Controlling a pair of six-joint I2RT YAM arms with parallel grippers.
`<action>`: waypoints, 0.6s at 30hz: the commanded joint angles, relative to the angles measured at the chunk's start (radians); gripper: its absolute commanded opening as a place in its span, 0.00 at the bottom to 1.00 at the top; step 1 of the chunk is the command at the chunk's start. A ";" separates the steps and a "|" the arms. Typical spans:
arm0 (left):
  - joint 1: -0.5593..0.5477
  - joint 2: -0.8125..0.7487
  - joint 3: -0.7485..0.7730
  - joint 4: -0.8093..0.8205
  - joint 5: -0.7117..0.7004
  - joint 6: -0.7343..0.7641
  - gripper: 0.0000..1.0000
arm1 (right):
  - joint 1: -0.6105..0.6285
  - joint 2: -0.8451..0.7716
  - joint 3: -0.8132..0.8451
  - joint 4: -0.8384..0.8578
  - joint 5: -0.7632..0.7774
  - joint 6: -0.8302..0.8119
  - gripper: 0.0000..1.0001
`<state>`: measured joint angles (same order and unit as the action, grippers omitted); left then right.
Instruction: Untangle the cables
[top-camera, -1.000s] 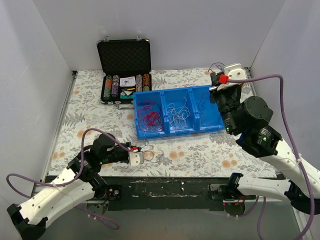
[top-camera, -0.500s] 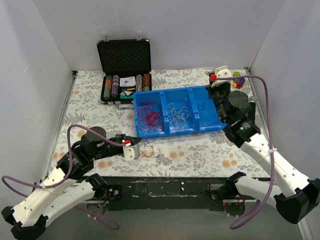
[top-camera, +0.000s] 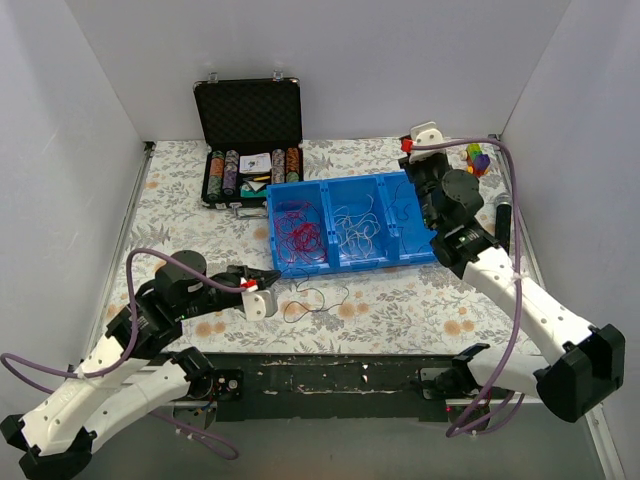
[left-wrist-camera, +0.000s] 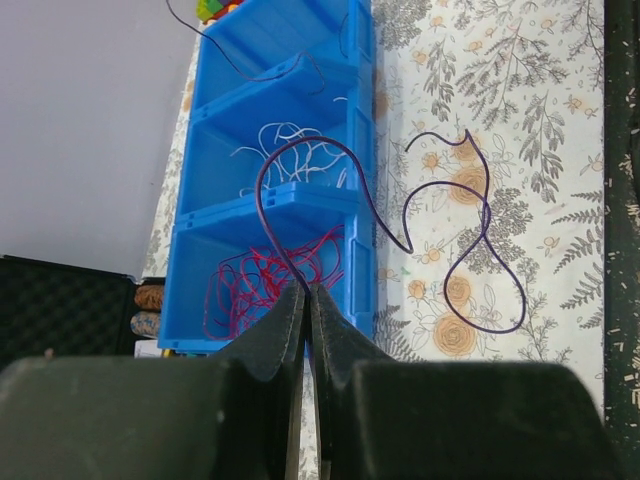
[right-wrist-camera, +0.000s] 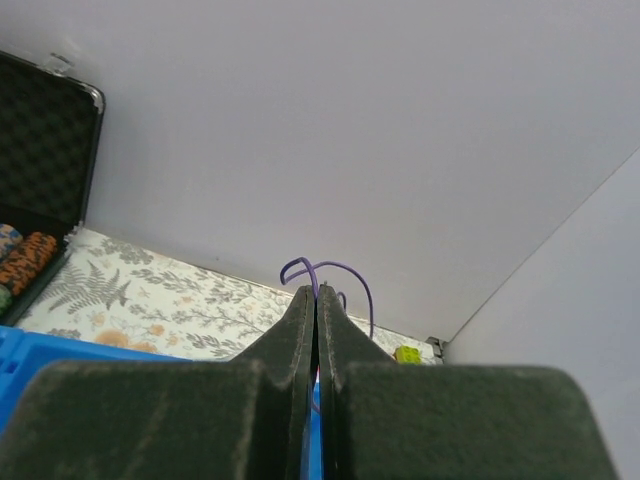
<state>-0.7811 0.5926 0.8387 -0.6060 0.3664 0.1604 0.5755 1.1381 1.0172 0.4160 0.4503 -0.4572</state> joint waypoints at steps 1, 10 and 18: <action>0.002 -0.007 0.050 -0.020 -0.024 0.018 0.00 | -0.017 0.049 -0.003 0.138 0.085 -0.057 0.01; 0.009 -0.011 0.034 -0.026 -0.018 0.036 0.00 | -0.040 0.029 0.076 0.130 0.044 -0.050 0.01; 0.009 0.003 0.040 -0.021 -0.009 0.045 0.00 | -0.068 0.041 0.093 0.132 0.063 -0.084 0.01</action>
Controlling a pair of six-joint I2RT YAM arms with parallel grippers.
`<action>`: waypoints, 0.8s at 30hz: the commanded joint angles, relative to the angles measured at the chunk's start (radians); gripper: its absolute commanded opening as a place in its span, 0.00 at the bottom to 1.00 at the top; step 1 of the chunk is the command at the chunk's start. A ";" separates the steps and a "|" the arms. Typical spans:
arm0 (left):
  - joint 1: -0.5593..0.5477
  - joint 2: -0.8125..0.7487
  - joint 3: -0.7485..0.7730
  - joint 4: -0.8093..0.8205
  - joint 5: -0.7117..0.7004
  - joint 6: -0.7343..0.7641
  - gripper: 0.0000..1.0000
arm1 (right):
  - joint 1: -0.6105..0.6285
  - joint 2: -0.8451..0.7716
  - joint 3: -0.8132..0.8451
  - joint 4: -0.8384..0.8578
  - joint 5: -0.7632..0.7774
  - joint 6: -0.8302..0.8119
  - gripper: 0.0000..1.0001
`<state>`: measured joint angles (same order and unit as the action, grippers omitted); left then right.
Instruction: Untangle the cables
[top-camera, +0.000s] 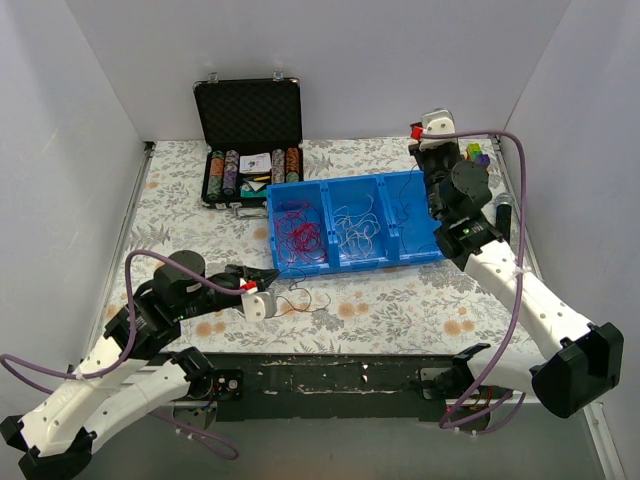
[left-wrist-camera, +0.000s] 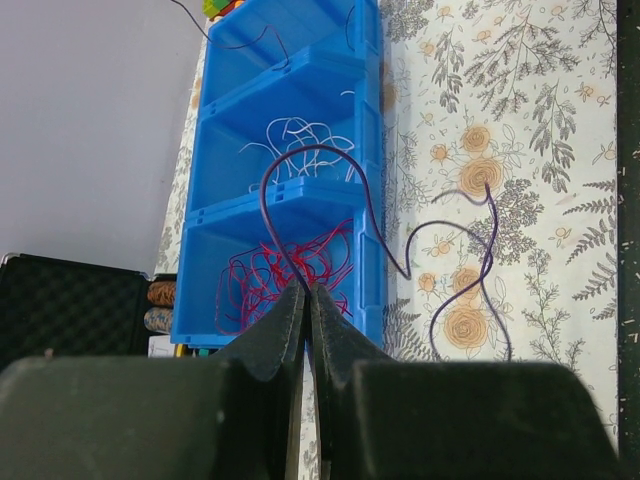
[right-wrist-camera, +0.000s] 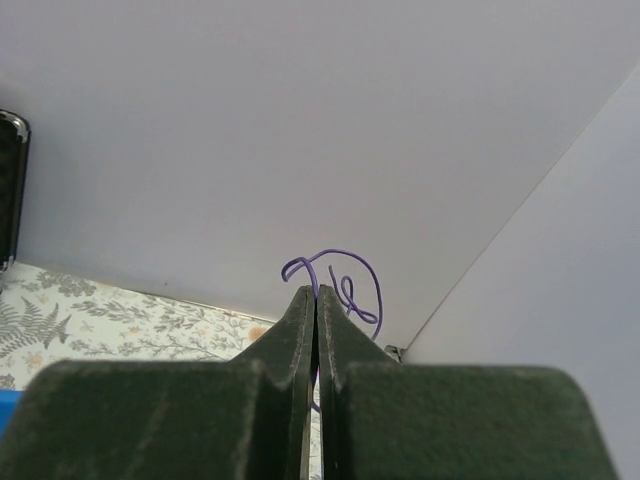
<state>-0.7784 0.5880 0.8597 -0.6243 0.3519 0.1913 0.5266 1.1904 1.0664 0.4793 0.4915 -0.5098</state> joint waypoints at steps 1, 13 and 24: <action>0.007 0.010 0.022 -0.005 0.006 0.016 0.00 | -0.022 -0.006 0.046 0.077 0.036 -0.036 0.01; 0.007 0.022 0.042 -0.009 -0.004 0.042 0.00 | -0.034 -0.005 0.037 0.062 0.036 -0.015 0.01; 0.008 0.033 0.079 0.009 -0.011 0.068 0.00 | -0.033 -0.041 -0.166 -0.045 0.016 0.184 0.01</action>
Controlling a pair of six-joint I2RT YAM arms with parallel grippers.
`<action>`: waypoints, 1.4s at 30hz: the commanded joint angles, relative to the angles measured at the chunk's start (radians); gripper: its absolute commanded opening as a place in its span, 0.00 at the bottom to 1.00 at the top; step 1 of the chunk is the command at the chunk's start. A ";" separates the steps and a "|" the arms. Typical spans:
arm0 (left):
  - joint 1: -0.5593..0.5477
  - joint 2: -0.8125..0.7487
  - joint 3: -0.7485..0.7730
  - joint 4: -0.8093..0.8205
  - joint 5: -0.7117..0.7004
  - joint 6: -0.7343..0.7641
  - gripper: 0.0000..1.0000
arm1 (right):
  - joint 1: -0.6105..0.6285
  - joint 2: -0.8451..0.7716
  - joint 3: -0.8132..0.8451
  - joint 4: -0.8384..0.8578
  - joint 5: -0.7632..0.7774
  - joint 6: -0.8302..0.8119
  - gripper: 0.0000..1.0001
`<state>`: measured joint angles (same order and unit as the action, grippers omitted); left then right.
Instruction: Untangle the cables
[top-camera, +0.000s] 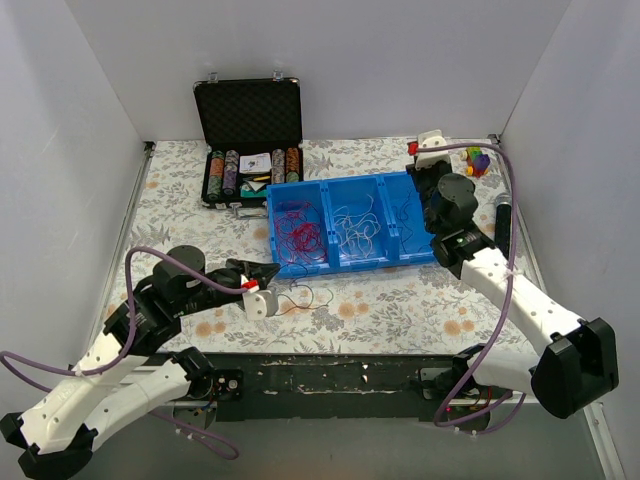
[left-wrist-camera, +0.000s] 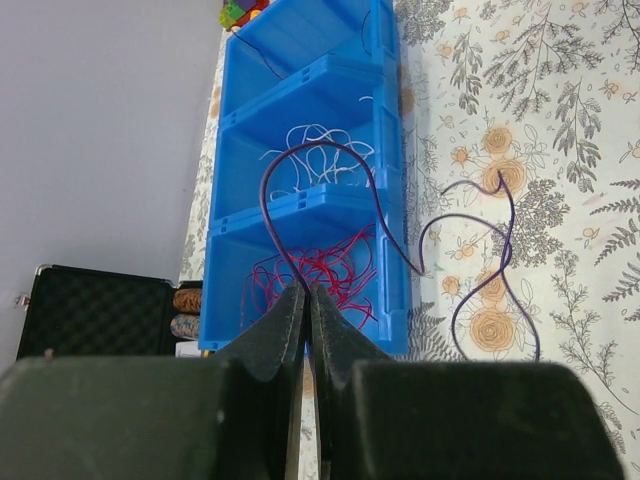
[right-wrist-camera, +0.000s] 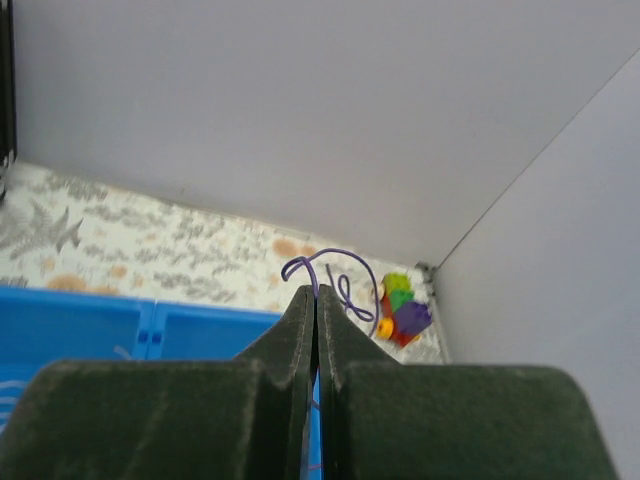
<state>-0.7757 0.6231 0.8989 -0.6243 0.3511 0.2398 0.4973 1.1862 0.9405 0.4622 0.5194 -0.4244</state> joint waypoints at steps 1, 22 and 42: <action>0.006 0.000 0.041 0.008 -0.014 0.021 0.00 | -0.002 -0.043 -0.051 -0.045 -0.018 0.119 0.01; 0.013 -0.011 0.058 -0.006 0.003 0.036 0.00 | -0.003 0.121 -0.031 -0.424 -0.125 0.498 0.14; 0.015 0.056 0.052 0.052 0.054 0.081 0.00 | 0.035 -0.344 -0.074 -0.367 -1.054 0.558 0.85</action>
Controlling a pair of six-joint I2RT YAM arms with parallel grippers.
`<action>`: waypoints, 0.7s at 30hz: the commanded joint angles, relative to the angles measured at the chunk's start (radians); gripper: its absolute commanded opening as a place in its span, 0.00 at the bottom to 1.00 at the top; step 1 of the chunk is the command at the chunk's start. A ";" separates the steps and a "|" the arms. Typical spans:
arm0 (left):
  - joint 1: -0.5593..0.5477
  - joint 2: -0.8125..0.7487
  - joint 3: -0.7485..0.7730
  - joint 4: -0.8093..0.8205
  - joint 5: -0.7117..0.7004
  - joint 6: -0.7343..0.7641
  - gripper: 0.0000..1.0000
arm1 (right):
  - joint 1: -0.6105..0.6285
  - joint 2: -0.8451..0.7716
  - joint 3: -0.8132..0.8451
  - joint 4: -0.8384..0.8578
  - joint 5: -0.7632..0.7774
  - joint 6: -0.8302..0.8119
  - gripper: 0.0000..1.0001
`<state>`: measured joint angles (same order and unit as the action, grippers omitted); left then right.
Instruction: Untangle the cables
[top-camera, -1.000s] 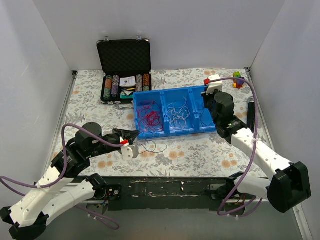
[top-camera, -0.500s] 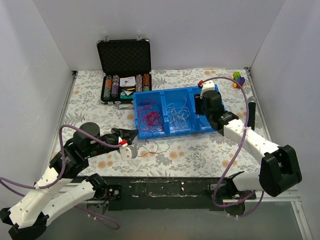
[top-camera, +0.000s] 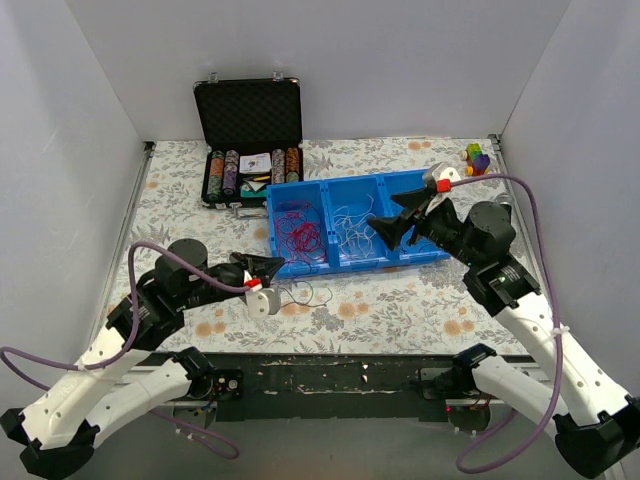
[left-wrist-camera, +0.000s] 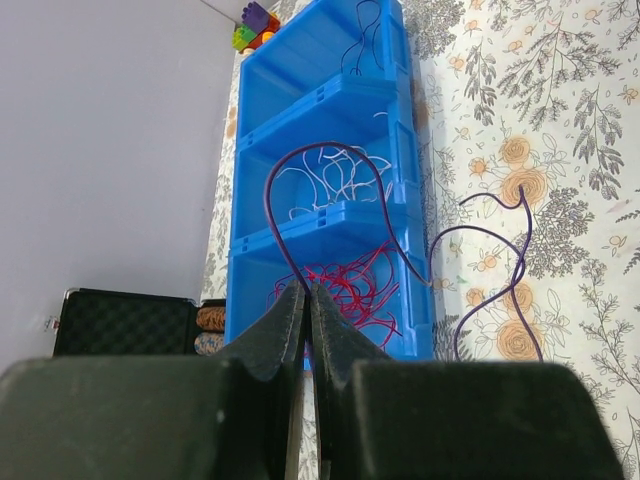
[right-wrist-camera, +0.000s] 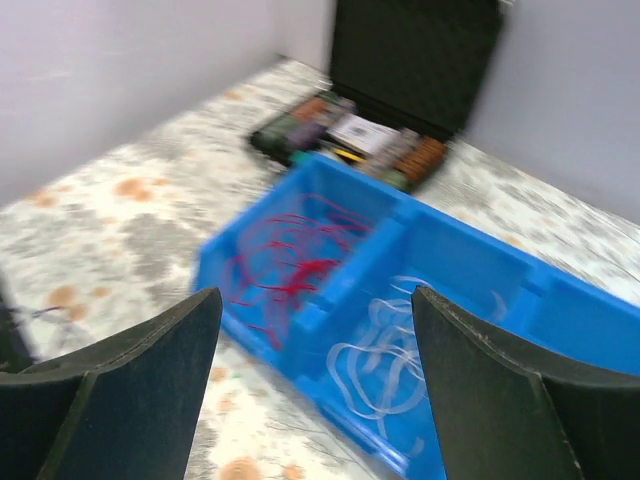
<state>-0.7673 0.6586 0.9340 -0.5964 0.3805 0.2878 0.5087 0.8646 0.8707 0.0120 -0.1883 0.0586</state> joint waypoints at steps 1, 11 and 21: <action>0.005 0.029 0.019 0.026 0.029 0.033 0.00 | 0.046 -0.024 -0.004 0.092 -0.374 0.082 0.85; 0.005 0.073 0.026 0.061 0.055 0.036 0.00 | 0.284 0.072 0.088 0.111 -0.393 0.026 0.83; 0.005 0.084 0.043 0.069 0.063 0.033 0.00 | 0.363 0.230 0.174 0.141 -0.422 0.029 0.72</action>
<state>-0.7673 0.7532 0.9344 -0.5446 0.4267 0.3180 0.8474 1.0592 0.9585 0.0875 -0.5777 0.0937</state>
